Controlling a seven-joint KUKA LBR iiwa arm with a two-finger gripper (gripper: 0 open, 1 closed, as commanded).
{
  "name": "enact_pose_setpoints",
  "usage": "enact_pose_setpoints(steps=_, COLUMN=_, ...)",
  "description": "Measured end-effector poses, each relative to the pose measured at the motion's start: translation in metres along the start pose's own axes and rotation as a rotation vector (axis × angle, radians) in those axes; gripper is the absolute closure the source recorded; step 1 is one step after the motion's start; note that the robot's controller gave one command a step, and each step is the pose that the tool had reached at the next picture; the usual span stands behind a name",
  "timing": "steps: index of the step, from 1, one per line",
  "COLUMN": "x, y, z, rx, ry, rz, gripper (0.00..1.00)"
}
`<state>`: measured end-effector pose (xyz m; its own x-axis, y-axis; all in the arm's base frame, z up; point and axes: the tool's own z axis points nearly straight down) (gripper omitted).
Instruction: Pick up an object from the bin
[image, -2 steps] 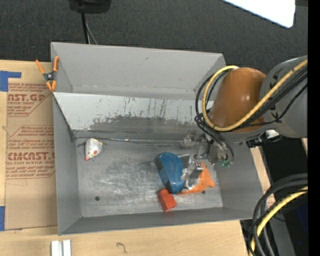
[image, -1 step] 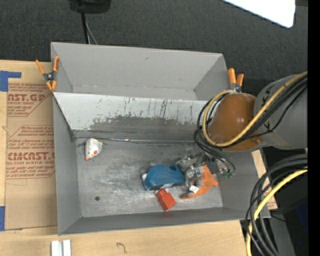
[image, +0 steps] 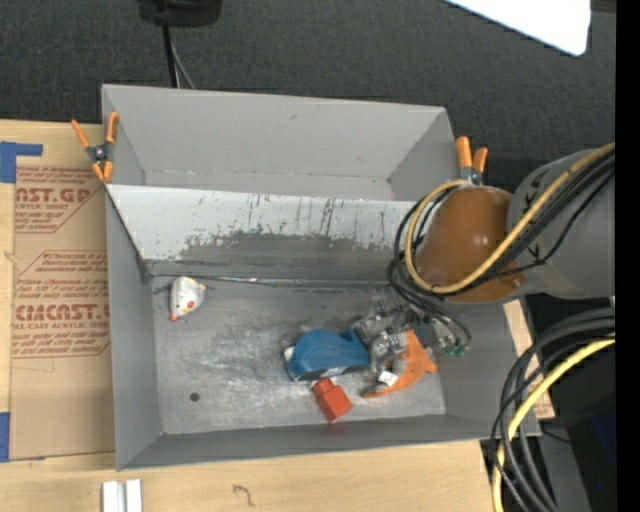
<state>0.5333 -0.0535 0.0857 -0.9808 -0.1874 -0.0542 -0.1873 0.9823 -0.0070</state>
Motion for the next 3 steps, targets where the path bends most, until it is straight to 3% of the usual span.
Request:
enact_pose_setpoints(steps=1, x=0.01, y=0.001, z=-0.016, rx=-0.007, ry=0.04, rz=-0.097, gripper=1.0)
enact_pose_setpoints(steps=2, x=-0.032, y=0.014, z=-0.034, rx=-0.008, ry=0.051, rz=-0.005, gripper=0.0)
enact_pose_setpoints(steps=3, x=-0.032, y=0.014, z=-0.034, rx=-0.008, ry=0.052, rz=-0.005, gripper=0.0)
